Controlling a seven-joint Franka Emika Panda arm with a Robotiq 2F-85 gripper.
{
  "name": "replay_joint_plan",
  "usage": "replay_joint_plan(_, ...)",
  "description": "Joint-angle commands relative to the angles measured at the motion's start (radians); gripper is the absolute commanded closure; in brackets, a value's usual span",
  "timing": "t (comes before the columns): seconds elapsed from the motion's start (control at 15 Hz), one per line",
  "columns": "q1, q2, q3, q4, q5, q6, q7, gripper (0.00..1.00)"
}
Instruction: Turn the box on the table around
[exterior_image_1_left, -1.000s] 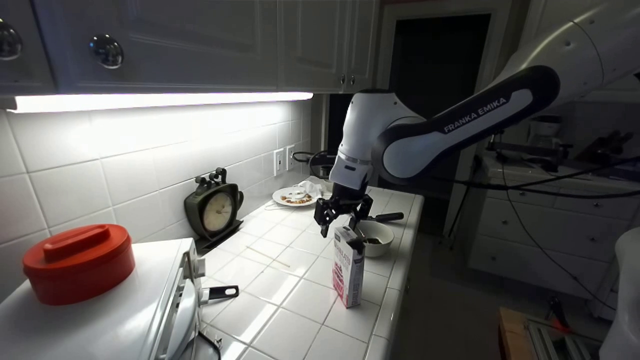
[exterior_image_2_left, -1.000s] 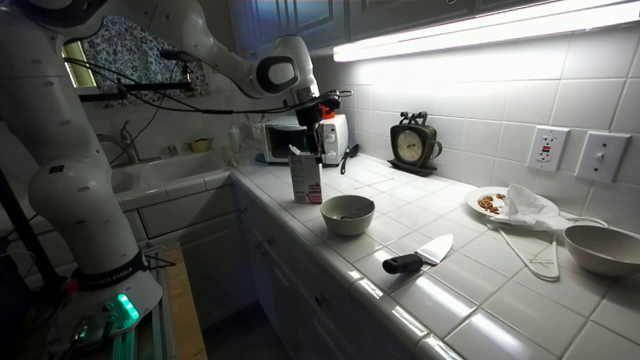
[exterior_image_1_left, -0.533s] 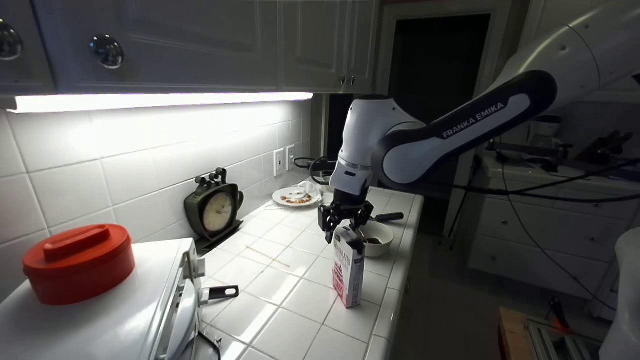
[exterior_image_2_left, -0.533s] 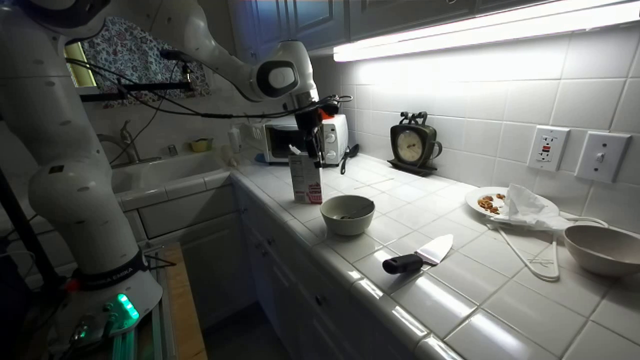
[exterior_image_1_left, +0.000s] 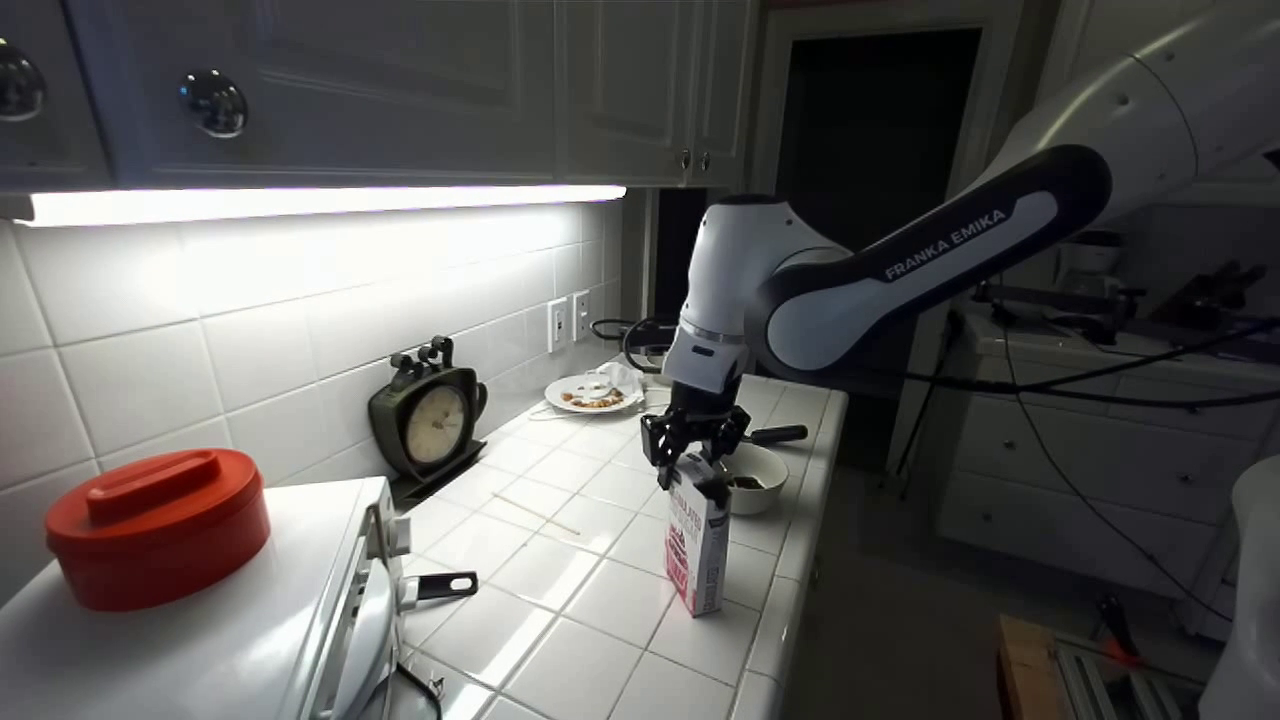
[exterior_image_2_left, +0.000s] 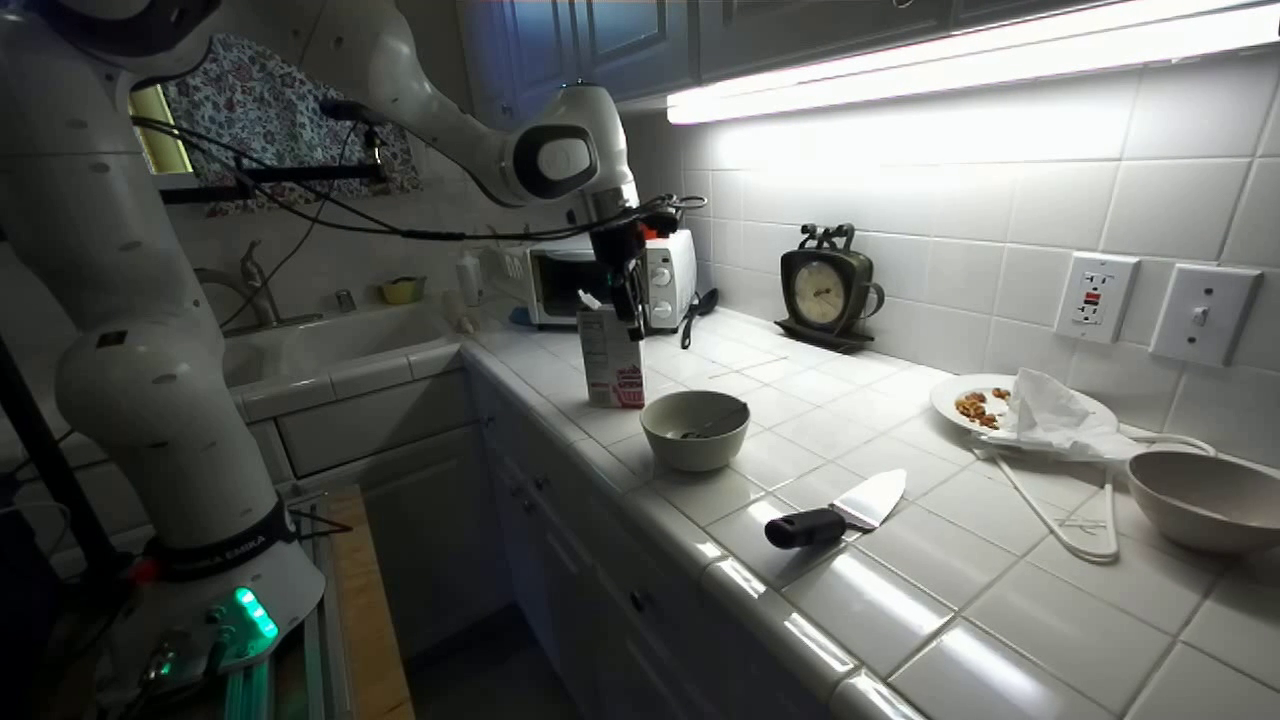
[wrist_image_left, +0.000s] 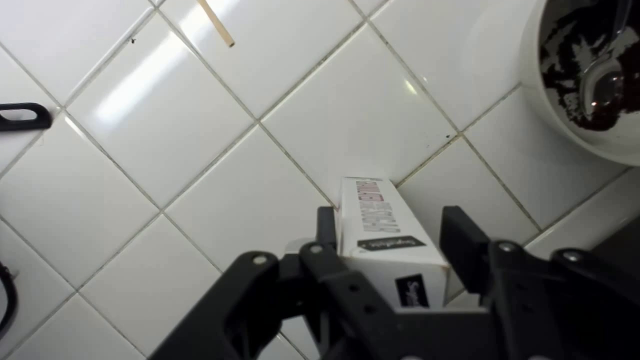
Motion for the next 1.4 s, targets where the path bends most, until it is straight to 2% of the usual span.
replay_joint_plan(0.0, -0.011, -0.009, 0.011, -0.015, 0.008, 0.018, 0.008, 0.5)
replay_joint_plan(0.07, -0.011, -0.01, 0.012, -0.017, 0.009, 0.019, 0.009, 0.49)
replay_joint_plan(0.13, -0.011, -0.011, 0.012, -0.017, 0.009, 0.02, 0.008, 0.53)
replay_joint_plan(0.47, -0.008, -0.014, 0.018, -0.019, 0.01, 0.022, 0.019, 0.57)
replay_joint_plan(0.73, -0.005, -0.022, 0.022, -0.018, 0.009, 0.005, 0.046, 0.67)
replay_joint_plan(1.13, -0.002, -0.037, 0.032, -0.016, -0.036, -0.045, 0.205, 0.71)
replay_joint_plan(1.33, -0.002, -0.043, 0.035, -0.007, -0.03, -0.111, 0.324, 0.68)
